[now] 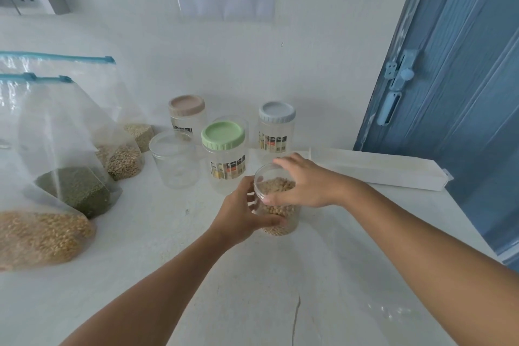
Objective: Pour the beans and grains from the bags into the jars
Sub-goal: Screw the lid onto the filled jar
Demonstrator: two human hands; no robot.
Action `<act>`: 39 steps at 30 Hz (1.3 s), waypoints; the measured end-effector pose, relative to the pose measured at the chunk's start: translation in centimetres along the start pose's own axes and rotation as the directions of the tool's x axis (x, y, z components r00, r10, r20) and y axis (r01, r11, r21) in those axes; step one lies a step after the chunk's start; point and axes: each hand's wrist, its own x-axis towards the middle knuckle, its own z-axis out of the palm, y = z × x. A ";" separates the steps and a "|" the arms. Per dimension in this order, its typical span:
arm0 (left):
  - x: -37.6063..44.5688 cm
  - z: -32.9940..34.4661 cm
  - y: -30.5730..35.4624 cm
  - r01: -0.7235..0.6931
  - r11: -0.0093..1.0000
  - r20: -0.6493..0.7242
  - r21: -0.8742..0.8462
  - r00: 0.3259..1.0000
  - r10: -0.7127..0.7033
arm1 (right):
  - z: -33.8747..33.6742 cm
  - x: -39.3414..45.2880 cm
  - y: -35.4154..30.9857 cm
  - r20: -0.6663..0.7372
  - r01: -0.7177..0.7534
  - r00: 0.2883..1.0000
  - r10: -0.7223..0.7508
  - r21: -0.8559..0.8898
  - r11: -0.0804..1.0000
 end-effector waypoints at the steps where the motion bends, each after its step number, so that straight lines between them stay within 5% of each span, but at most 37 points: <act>1: 0.0 0.0 0.0 0.000 1.000 0.002 -0.006 1.000 0.000 | 0.1 0.1 0.0 -0.044 -0.018 0.999 0.016 -0.057 0.998; 6: 0.1 0.1 0.0 0.001 1.000 0.008 0.007 1.000 -0.001 | 1.8 0.8 -1.8 -0.408 -0.298 0.894 0.185 -0.233 0.925; 9: 0.3 0.0 -0.1 0.014 1.000 0.024 0.004 1.000 -0.014 | 1.0 0.5 -0.5 -0.268 -0.201 0.955 0.131 -0.253 0.946; 13: 0.8 -0.8 0.5 0.041 0.999 0.093 -0.002 0.995 -0.040 | 0.4 0.1 1.6 0.027 -0.035 0.999 0.034 0.032 0.999; 20: 1.1 -1.3 0.8 0.034 0.999 0.099 0.001 0.994 -0.034 | 1.8 0.3 0.2 -0.270 -0.176 0.951 0.153 -0.064 0.982; 22: 1.0 -1.2 0.7 0.027 1.000 0.093 0.006 0.995 -0.027 | 1.2 0.4 0.1 -0.221 -0.152 0.968 0.121 -0.130 0.980; 27: 1.1 -1.2 0.7 0.015 0.999 0.088 0.040 0.996 -0.018 | -0.6 0.0 1.2 0.093 0.057 0.994 -0.064 0.078 0.995; 31: 1.1 -1.1 0.7 0.018 0.999 0.079 0.034 0.997 -0.021 | 0.6 0.7 0.6 -0.187 -0.070 0.982 0.029 -0.220 0.973; 34: 1.0 -1.0 0.5 0.026 1.000 0.078 0.015 0.997 -0.027 | 2.1 0.4 -0.8 -0.356 -0.214 0.928 0.114 -0.257 0.942; 39: 0.8 -0.9 0.9 0.023 0.999 0.077 0.036 0.997 -0.025 | -0.1 -0.4 -0.4 -0.057 -0.177 0.984 0.168 -0.206 0.963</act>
